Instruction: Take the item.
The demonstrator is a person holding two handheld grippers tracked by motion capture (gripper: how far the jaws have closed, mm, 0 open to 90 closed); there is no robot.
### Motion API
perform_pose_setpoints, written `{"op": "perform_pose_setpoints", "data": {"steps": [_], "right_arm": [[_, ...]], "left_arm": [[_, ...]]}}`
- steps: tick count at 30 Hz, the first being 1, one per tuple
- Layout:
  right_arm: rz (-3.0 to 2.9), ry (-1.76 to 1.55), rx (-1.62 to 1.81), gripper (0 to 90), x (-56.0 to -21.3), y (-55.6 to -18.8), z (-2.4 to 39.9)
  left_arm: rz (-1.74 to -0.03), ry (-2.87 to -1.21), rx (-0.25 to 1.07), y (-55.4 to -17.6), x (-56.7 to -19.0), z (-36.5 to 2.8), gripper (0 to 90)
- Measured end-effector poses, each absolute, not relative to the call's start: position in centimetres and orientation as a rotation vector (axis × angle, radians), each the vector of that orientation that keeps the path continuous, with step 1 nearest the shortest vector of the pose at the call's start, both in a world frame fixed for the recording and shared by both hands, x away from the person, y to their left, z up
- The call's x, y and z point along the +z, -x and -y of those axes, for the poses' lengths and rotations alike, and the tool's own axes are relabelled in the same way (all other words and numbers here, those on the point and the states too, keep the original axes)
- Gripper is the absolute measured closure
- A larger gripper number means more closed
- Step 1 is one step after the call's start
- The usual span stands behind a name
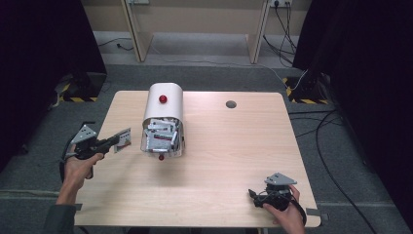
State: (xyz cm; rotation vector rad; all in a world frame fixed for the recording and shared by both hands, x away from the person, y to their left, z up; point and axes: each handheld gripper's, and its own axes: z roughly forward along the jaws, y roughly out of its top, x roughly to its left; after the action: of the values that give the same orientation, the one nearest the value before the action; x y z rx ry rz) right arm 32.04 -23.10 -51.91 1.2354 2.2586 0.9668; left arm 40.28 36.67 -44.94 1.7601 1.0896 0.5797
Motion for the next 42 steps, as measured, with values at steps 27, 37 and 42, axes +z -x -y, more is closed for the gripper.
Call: {"op": "perform_pose_setpoints", "data": {"steps": [27,37,42], "right_arm": [[-2.258,-1.236,0.967,14.0,-51.9,-32.0,23.1],[-2.258,-1.235,0.967,14.0,-51.9,-32.0,23.1],[-2.258,-1.237,0.967,14.0,-51.9,-32.0,23.1]], "left_arm": [[-1.27,-1.774,0.575,-42.3,-49.0,-38.1,84.6],[-1.315,-1.824,0.622,-42.5,-50.0,-38.3,75.1],[-1.326,-1.846,0.648,-42.6,-50.1,-38.3,71.2]]}}
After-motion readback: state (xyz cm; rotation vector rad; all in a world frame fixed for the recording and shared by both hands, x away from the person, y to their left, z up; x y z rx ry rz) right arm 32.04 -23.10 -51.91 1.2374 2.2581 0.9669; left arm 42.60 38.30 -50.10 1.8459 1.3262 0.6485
